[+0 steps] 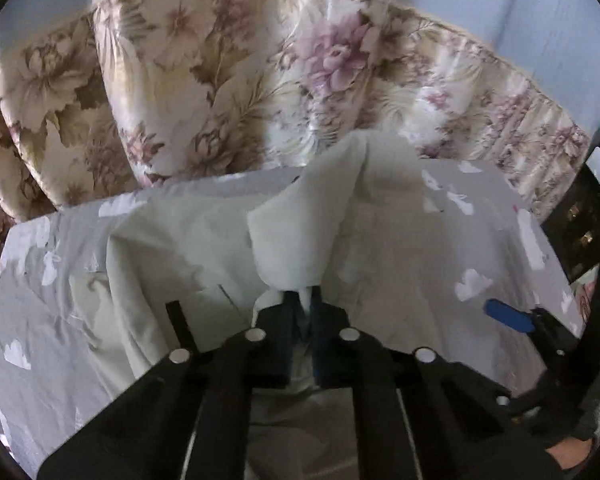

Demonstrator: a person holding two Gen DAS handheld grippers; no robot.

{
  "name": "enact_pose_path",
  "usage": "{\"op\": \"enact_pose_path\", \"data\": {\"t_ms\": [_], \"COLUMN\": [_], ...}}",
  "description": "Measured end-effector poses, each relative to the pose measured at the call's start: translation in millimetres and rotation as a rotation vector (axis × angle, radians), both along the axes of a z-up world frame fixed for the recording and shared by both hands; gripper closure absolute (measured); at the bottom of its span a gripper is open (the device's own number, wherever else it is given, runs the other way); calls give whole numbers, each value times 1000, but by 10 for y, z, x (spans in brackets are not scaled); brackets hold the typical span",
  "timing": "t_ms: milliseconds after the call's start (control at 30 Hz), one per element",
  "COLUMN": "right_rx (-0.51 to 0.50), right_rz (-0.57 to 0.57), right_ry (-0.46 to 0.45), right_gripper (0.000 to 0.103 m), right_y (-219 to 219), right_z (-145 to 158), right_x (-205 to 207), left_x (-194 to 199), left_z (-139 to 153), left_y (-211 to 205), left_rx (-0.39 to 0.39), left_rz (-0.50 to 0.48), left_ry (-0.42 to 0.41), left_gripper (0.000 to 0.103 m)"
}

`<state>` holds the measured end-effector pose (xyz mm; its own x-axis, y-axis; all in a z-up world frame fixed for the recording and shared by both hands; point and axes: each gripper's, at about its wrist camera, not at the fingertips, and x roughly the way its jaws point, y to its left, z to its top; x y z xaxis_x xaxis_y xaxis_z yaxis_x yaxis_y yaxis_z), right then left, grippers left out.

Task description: Fold large clothes

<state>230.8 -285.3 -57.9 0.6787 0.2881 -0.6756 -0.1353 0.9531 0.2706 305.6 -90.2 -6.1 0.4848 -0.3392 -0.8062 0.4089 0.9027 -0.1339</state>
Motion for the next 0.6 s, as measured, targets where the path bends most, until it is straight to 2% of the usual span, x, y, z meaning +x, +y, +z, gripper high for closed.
{"op": "enact_pose_path", "data": {"t_ms": [100, 267, 367, 433, 500, 600], "right_rx": [0, -19, -69, -121, -160, -226], "right_rz": [11, 28, 47, 82, 107, 115], "right_ry": [-26, -92, -109, -86, -58, -38], "right_gripper": [7, 5, 4, 3, 3, 3], "right_y": [94, 285, 488, 700, 837, 1014], "right_z": [111, 407, 480, 405, 307, 169], "right_x": [-11, -2, 77, 178, 233, 279], "left_x": [-101, -372, -435, -396, -316, -219], "left_z": [272, 815, 922, 804, 574, 33], "left_y": [119, 427, 687, 904, 1098, 1359], "left_rx": [-1, 71, 98, 133, 107, 101], "left_rz": [9, 10, 50, 86, 119, 170], "left_ry": [-44, -159, -179, -148, -82, 29], "left_gripper": [99, 99, 99, 99, 99, 98]}}
